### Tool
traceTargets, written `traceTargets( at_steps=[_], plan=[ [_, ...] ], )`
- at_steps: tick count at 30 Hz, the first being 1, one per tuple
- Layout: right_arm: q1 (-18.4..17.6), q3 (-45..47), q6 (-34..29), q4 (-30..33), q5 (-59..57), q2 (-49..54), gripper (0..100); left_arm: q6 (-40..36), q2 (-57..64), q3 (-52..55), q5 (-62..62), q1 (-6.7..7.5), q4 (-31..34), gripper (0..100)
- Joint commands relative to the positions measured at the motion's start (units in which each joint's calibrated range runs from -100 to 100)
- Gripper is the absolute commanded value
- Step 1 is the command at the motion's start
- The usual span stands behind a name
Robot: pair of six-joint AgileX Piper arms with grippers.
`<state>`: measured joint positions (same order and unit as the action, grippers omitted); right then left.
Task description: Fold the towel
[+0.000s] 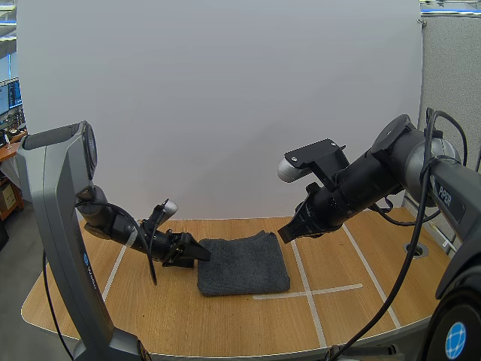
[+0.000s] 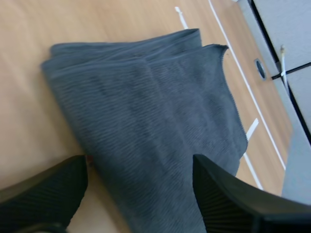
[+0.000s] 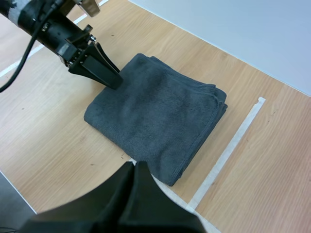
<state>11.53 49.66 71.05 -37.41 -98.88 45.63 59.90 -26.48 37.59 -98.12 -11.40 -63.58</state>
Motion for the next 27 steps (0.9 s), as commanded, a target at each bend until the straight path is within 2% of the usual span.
traceTargets(
  at_steps=[1, 10, 13, 14, 15, 16, 17, 21, 22, 27],
  plan=[
    [0.27, -0.10, -0.56, 1.21, -1.12, 0.83, 0, 0.27, -0.86, 0.06, 0.76, 2.11, -0.53, 100],
    [0.27, -0.10, -0.56, 1.21, -1.12, 0.83, 0, -0.05, -0.86, 0.06, 4.42, 6.32, -2.07, 100],
    [0.27, -0.10, -0.56, 1.21, -1.12, 0.83, 0, -0.05, -0.86, 0.06, 5.69, 7.22, -2.07, 100],
    [0.27, -0.10, -0.56, 1.21, -1.12, 0.83, 0, 0.06, -0.86, 0.06, 5.89, 7.38, -2.07, 97],
    [0.27, -0.10, -0.56, 1.21, -1.12, 0.83, 0, 0.21, -0.86, 0.06, 5.89, 7.47, -2.07, 85],
    [0.27, -0.10, -0.56, 1.21, -1.12, 0.83, 0, 0.21, -0.86, 0.06, 5.89, 7.47, -2.07, 79],
    [0.27, -0.10, -0.56, 1.21, -1.12, 0.83, 0, 0.21, -0.86, 0.06, 5.89, 7.47, -2.07, 65],
    [0.27, -0.10, -0.56, 1.21, -1.12, 0.83, 0, 1.21, -0.86, 0.06, 5.89, 7.47, -2.44, 4],
    [0.27, -0.10, -0.56, 1.21, -1.12, 0.83, 0, 1.57, -0.86, 0.06, 5.89, 7.47, -2.72, 0],
    [0.27, -0.10, -0.56, 1.21, -1.12, 0.83, 0, 2.11, -0.86, -0.74, 3.09, 7.40, -4.27, 0]
  ],
)
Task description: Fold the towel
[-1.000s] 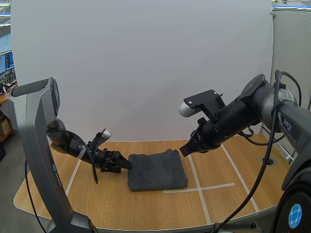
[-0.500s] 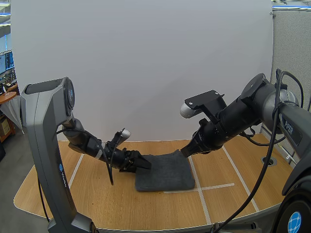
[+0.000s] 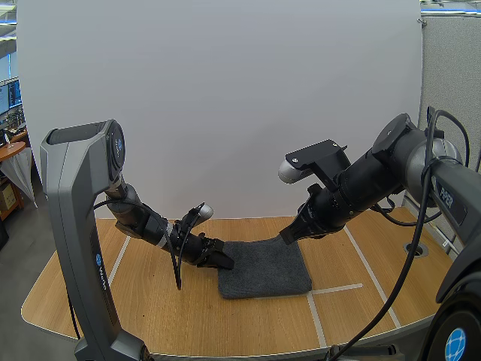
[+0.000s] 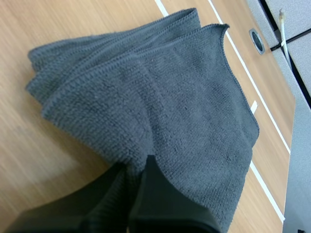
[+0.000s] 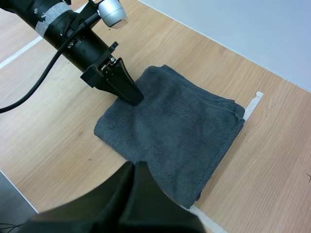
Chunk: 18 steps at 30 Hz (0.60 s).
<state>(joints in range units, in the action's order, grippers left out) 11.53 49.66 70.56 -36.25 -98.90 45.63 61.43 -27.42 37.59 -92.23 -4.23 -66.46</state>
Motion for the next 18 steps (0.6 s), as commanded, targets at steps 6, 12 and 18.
traceTargets(
  at_steps=[6, 12, 18],
  plan=[
    [0.27, -0.10, 0.02, 0.05, -1.10, 0.83, 0, -1.61, 0.66, -4.48, -7.77, -1.99, -0.28, 0],
    [0.27, -0.10, 0.11, 0.05, -1.10, 0.83, 0, -2.75, 3.14, -6.50, -7.77, -5.19, 3.20, 0],
    [0.27, -0.10, 0.20, 0.05, -1.10, 0.83, 0, -3.91, 3.31, -7.80, -7.77, -7.90, 6.23, 0]
  ],
)
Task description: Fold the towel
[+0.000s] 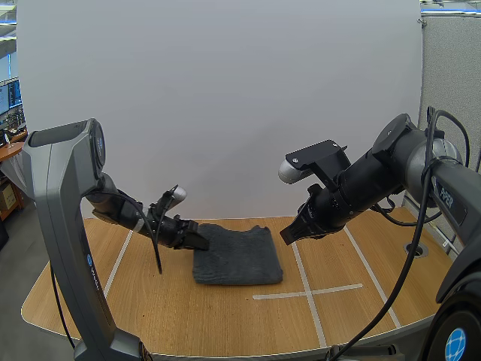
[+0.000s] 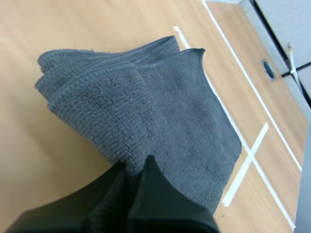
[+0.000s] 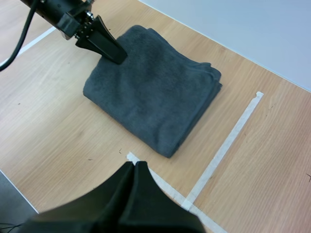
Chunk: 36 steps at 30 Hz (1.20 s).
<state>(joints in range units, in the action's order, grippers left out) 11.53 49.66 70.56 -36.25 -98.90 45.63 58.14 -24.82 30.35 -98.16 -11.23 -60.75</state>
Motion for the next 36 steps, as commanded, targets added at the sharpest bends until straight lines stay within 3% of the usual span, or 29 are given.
traceTargets(
  at_steps=[1, 5, 7, 9, 13, 14, 15, 23, 27, 31, 36],
  plan=[
    [0.27, -0.10, 0.20, 0.05, -1.10, 0.83, 0, -0.62, 0.71, -0.56, -1.84, -1.19, 0.62, 0],
    [0.27, -0.10, 0.20, 0.05, -1.10, 0.83, 0, -0.62, 0.71, -0.56, -1.84, -1.38, 0.62, 0],
    [0.27, -0.10, 0.20, 0.05, -1.10, 0.83, 0, -1.40, 0.71, -0.56, -1.84, -1.30, 0.62, 7],
    [0.27, -0.10, 0.20, 0.05, -1.10, 0.83, 0, -1.61, 0.71, -0.56, -1.84, -1.30, 0.62, 24],
    [0.27, -0.10, 1.33, 0.05, -1.10, 0.83, 0, -2.12, 0.71, -0.56, -1.84, -1.30, 0.62, 86],
    [0.27, -0.10, 1.33, 0.05, -1.10, 0.83, 0, -2.64, 0.71, -0.56, -1.84, -1.30, 0.62, 96],
    [0.27, -0.10, 1.33, 0.05, -1.10, 0.83, 0, -2.74, 0.71, -0.56, -1.84, -1.30, 0.76, 100],
    [0.27, -0.10, 2.47, -0.05, -1.10, 0.39, 0, -5.13, 0.71, -0.56, -1.84, -1.39, 8.87, 100],
    [0.27, -0.10, 2.47, 0.05, -1.10, -1.78, 0, -5.82, 0.71, -0.56, -1.84, -1.39, 9.35, 100],
    [0.27, -0.10, 3.41, -0.94, 3.80, -7.49, 0, -5.82, 0.71, -0.56, -1.84, -1.39, 9.35, 100],
    [0.20, -0.10, 10.13, -8.81, 16.02, -21.04, 0, -6.23, 0.71, -0.56, -0.38, -1.39, 11.01, 100]
  ],
)
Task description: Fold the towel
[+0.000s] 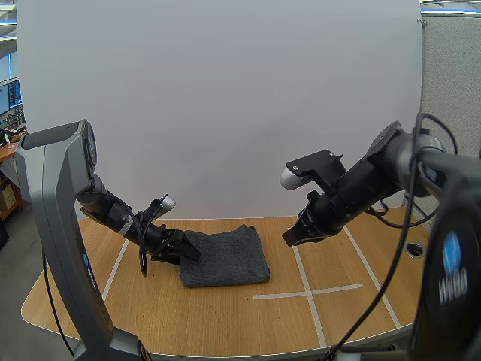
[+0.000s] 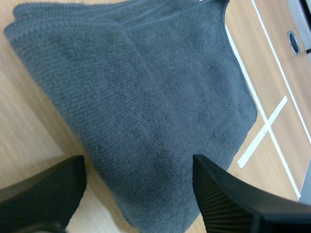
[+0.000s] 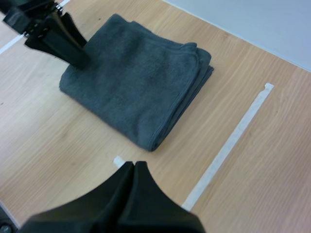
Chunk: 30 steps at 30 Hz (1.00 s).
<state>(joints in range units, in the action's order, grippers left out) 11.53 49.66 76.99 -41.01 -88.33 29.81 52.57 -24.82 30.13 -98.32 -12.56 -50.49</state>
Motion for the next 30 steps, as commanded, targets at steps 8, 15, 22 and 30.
traceTargets(
  at_steps=[8, 15, 22, 30],
  plan=[
    [-2.93, -4.48, 7.17, -7.78, 23.03, -28.61, 0, -2.78, 0.71, -0.47, 0.15, -0.06, 1.59, 100],
    [-4.32, -13.99, 7.17, -8.38, 23.77, -38.33, 0, -4.96, 0.71, -0.47, 6.34, -0.14, 3.97, 100],
    [-6.14, -17.18, 7.17, -8.51, 25.66, -42.87, 0, -5.07, 0.71, -0.47, 10.66, -0.14, 1.48, 100],
    [-8.14, -17.34, 7.17, -9.43, 27.82, -45.59, 0, -4.97, 0.71, -0.47, 11.04, -0.14, 1.21, 100]
  ],
)
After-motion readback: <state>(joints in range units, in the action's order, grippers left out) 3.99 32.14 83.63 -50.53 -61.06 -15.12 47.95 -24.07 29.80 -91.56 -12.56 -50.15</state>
